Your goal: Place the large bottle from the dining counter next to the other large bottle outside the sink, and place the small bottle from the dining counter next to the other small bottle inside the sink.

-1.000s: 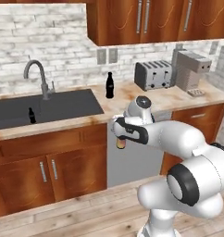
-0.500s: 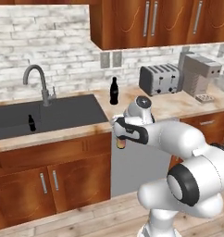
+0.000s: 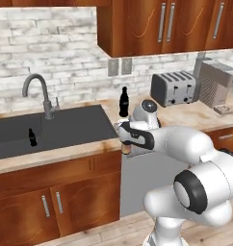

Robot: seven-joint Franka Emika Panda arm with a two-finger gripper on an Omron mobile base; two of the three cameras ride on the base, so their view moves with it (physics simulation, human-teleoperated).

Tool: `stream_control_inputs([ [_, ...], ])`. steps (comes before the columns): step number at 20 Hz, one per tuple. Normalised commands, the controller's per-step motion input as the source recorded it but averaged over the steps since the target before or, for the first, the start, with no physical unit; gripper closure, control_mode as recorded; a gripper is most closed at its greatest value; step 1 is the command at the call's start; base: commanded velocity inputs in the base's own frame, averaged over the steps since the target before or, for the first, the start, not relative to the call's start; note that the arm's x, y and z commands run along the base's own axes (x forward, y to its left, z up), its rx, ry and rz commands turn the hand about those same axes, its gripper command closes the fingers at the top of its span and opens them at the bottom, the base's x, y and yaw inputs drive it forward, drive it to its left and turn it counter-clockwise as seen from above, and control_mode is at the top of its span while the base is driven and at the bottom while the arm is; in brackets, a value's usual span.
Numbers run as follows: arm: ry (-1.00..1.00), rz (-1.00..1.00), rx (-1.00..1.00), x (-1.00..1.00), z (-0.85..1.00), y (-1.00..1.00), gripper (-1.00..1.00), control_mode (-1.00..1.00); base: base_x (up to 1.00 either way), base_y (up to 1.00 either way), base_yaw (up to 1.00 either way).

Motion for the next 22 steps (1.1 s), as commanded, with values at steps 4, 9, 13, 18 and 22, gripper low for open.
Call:
stream_control_inputs([
  [4, 0.0, 0.0, 0.0, 0.0, 0.0, 0.0, 1.0, 1.0, 0.51, 0.0, -0.01],
  [9, 0.0, 0.0, 0.0, 0.0, 0.0, 0.0, 1.0, 1.0, 0.49, 0.0, -0.01],
  [13, 0.0, 0.0, 0.0, 0.0, 0.0, 0.0, 1.0, 1.0, 0.48, 0.0, 0.0],
  [18, 0.0, 0.0, 0.0, 0.0, 0.0, 0.0, 1.0, 1.0, 0.44, 0.0, 0.0],
  [22, 0.0, 0.0, 0.0, 0.0, 0.0, 0.0, 1.0, 1.0, 0.36, 0.0, 0.0],
])
